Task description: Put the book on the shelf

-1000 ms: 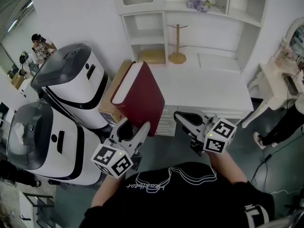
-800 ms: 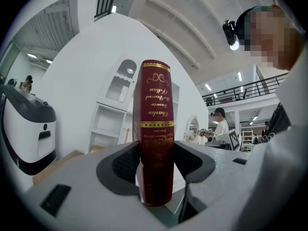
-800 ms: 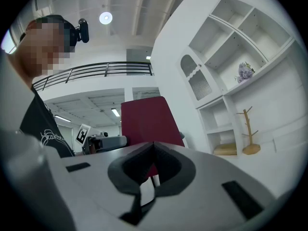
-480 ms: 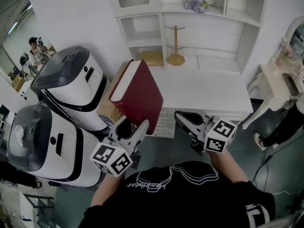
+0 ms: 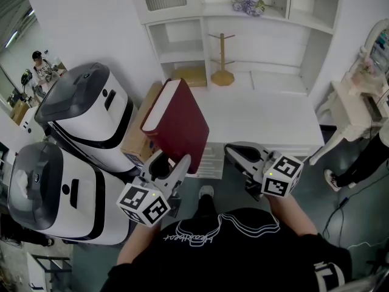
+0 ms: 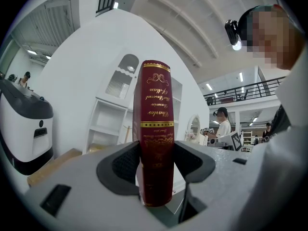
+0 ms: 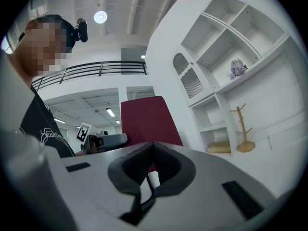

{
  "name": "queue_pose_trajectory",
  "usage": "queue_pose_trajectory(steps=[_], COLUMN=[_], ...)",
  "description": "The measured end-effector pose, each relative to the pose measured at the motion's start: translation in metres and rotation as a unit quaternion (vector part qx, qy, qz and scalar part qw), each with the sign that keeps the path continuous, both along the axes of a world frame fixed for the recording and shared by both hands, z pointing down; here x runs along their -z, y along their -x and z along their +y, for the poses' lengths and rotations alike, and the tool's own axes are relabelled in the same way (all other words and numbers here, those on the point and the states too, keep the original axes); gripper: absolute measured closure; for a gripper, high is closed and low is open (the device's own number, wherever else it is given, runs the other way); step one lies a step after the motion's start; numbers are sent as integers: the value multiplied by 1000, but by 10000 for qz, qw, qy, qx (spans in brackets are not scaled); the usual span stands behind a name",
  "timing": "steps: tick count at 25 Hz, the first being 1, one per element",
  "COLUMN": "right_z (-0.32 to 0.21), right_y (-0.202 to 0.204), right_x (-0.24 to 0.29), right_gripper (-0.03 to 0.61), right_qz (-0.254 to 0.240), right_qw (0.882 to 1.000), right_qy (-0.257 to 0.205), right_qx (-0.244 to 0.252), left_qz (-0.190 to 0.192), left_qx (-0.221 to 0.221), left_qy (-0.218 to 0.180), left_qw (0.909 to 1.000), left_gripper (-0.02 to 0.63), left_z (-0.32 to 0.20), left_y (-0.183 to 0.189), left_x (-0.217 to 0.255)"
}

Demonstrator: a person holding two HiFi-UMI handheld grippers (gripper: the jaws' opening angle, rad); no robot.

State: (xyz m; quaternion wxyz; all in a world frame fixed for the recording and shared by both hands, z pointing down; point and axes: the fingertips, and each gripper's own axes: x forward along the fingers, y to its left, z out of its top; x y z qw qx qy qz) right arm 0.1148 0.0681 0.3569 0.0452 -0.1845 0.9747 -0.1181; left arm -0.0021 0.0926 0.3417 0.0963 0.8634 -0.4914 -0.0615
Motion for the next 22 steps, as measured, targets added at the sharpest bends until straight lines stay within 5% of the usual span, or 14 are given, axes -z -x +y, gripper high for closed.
queue_pose_trajectory(steps=[22], right_z=[-163], right_y=[60], right_x=[5], right_gripper=[572], right_qz=[81], right_qw=[9997], right_qy=[82], right_qx=[-215], left_qz=[66], left_qx=[-108], left_qy=[108], left_qw=[9999], left_gripper=[393], left_z=[-170], left_y=[67], left_x=[-5])
